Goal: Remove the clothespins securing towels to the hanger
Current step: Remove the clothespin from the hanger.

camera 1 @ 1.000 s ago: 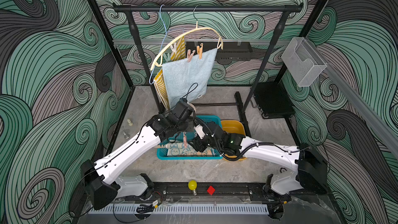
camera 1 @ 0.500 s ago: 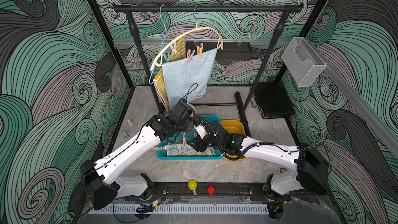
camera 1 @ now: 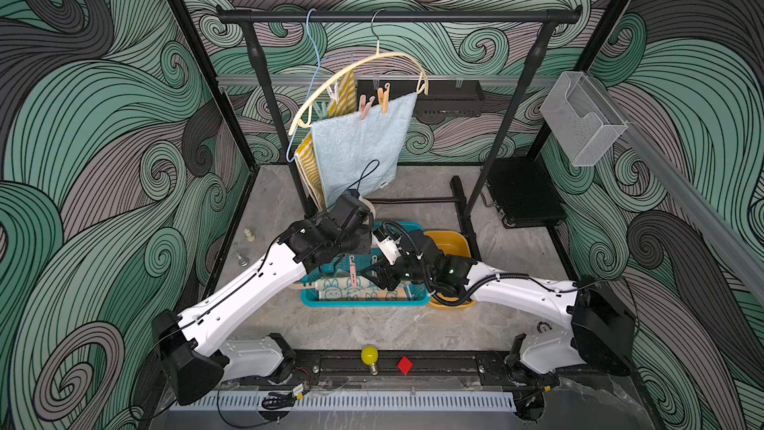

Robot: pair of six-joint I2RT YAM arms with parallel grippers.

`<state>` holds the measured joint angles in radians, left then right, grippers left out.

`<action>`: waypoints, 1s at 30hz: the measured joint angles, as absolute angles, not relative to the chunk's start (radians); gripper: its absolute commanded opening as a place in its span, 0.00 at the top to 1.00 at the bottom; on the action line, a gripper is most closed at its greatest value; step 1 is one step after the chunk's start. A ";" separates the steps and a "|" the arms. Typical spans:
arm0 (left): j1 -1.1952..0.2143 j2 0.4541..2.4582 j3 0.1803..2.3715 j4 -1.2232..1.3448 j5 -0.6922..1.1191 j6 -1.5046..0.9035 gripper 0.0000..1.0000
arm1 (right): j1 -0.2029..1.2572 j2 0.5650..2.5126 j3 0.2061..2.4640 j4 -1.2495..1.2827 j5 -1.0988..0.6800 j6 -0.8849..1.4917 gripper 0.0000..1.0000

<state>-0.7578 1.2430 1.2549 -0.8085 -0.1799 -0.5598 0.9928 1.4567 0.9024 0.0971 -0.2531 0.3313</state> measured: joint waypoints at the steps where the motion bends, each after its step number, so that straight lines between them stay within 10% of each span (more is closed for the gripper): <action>1: -0.758 1.243 1.255 -0.809 -0.179 -0.558 1.00 | 0.990 1.457 0.900 0.101 -0.258 0.333 0.53; 30: -0.758 1.215 1.214 -0.785 -0.172 -0.530 1.00 | 0.957 1.448 0.855 0.176 -0.378 0.359 0.57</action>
<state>-0.7578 1.2152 1.2137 -0.7845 -0.1719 -0.5304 0.9569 1.4475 0.8551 0.1764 -0.3779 0.3588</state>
